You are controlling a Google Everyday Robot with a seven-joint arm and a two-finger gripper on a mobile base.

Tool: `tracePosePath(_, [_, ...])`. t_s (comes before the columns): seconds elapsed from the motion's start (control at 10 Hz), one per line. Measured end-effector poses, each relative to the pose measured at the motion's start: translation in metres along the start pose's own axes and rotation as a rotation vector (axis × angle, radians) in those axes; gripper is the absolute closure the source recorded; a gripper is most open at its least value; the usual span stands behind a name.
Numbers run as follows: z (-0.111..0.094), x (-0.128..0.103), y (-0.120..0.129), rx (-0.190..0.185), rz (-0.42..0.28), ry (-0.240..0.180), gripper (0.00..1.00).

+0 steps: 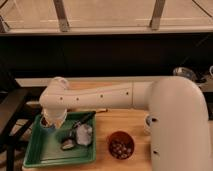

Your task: Stack cups into tray

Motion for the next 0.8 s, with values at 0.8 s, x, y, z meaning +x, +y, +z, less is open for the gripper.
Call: tracePosePath(0.8, [0.008, 0.003, 0.003, 0.026, -0.026, 0.042, 0.2])
